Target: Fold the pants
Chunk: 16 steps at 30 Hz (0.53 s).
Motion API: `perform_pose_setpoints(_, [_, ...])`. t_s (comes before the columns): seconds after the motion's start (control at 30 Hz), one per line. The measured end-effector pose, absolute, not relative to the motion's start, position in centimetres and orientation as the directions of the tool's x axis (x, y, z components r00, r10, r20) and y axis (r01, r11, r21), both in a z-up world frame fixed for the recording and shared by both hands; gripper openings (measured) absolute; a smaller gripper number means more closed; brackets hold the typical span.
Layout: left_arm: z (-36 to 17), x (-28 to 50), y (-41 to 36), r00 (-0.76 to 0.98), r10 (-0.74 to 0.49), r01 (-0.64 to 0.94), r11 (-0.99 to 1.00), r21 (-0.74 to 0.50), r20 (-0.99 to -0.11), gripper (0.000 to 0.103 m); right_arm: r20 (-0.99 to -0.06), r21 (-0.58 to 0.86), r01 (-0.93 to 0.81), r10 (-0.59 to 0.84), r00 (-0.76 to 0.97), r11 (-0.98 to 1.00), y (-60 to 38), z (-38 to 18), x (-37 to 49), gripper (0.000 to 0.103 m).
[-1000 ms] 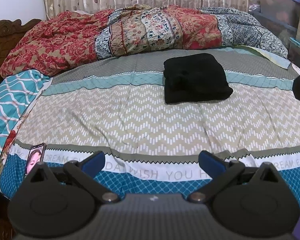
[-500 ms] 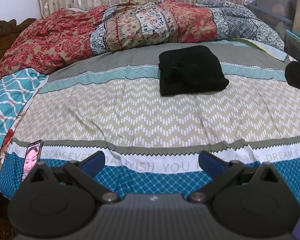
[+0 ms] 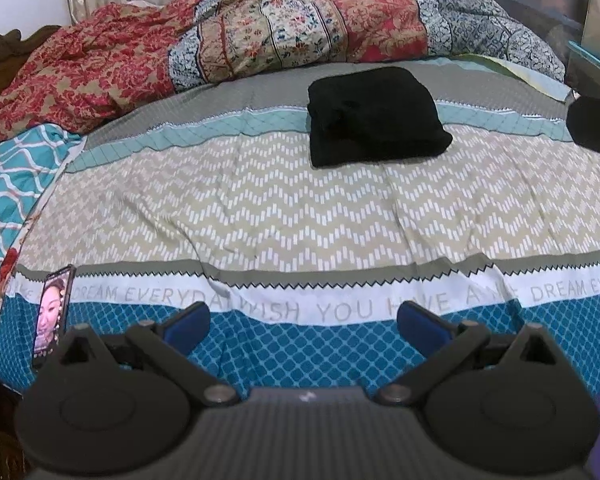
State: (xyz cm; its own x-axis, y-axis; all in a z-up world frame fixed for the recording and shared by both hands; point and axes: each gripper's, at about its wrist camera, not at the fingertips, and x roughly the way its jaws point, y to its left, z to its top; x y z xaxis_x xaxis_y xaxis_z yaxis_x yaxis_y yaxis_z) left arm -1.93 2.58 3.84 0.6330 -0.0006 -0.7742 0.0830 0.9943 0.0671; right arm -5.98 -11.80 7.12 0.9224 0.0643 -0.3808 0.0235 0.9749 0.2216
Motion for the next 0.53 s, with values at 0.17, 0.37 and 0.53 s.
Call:
perform_pose_setpoints(0.17, [3.3, -1.7, 2.3, 0.615, -0.005, 0.090, 0.994, 0.064, -0.789, 0.103, -0.391, 0.226, 0.030, 0.062, 0.919, 0.974, -12.1, 6.8, -5.8, 0.100])
perform_pose_setpoints(0.37, [2.9, -1.4, 1.8, 0.612, -0.005, 0.100, 0.992, 0.071, -0.791, 0.103, -0.404, 0.231, 0.039, 0.060, 0.913, 0.972, -12.4, 6.4, -5.5, 0.100])
perform_pose_setpoints(0.53, [3.0, -0.4, 1.3, 0.617, -0.022, 0.125, 0.990, 0.071, -0.786, 0.103, -0.402, 0.224, 0.042, 0.053, 0.914, 0.974, -12.7, 6.3, -5.0, 0.100])
